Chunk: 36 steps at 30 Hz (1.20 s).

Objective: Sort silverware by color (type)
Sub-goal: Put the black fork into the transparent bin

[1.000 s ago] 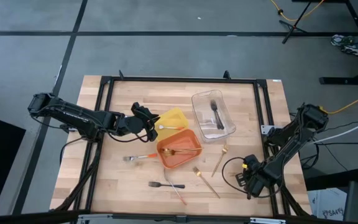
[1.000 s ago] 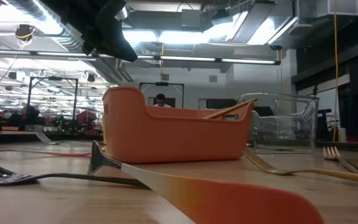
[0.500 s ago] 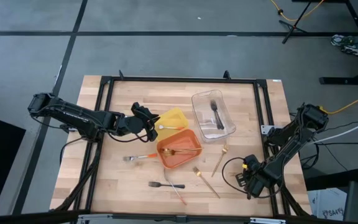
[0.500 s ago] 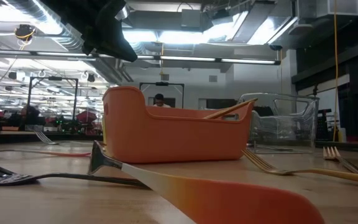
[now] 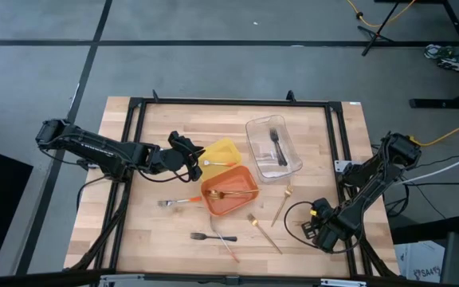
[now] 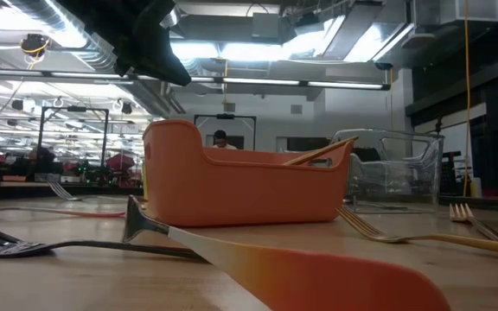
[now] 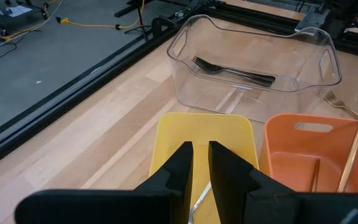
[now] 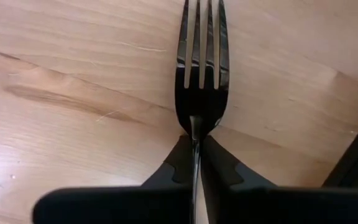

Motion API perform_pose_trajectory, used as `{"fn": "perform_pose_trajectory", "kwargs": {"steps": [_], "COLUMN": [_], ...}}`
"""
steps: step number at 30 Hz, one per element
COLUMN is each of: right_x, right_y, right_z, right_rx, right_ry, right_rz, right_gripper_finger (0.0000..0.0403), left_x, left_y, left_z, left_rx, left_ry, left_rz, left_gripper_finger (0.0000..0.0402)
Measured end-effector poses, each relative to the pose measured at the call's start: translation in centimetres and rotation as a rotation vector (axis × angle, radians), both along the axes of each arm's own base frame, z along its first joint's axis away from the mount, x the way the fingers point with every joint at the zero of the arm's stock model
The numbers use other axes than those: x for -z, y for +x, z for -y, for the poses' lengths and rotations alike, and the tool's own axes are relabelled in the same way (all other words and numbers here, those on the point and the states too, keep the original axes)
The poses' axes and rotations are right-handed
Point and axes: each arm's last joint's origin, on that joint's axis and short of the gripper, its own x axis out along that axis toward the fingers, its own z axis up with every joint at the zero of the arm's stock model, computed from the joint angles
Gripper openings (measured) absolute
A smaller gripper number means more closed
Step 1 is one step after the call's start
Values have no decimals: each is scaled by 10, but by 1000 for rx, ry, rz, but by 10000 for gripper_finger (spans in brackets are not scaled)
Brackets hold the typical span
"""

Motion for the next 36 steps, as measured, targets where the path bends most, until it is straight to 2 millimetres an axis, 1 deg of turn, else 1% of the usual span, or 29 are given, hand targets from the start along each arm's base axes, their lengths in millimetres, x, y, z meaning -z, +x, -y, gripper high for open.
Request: {"fn": "perform_pose_trajectory", "kwargs": {"steps": [10,17,21,24,29,36], "right_x": [0,-3,-8,-9,-11,-18], "right_y": [1,5,10,13,26,56], "right_z": [-1,-4,-11,-12,-14,-10], "right_rx": [0,1,3,3,14,-19], "right_ry": [8,17,51,35,54,53], "right_rz": [22,55,118,171,312,544], "right_gripper_finger": [2,1,1,0,0,0], "left_x": [0,0,0,0,0,0], "left_y": [0,0,0,0,0,0], "left_z": [0,0,0,0,0,0], "left_rx": [0,0,0,0,0,-3], "left_ry": [0,0,0,0,0,2], "left_rz": [0,0,0,0,0,1], "left_gripper_finger": [46,46,46,46,46,46]}}
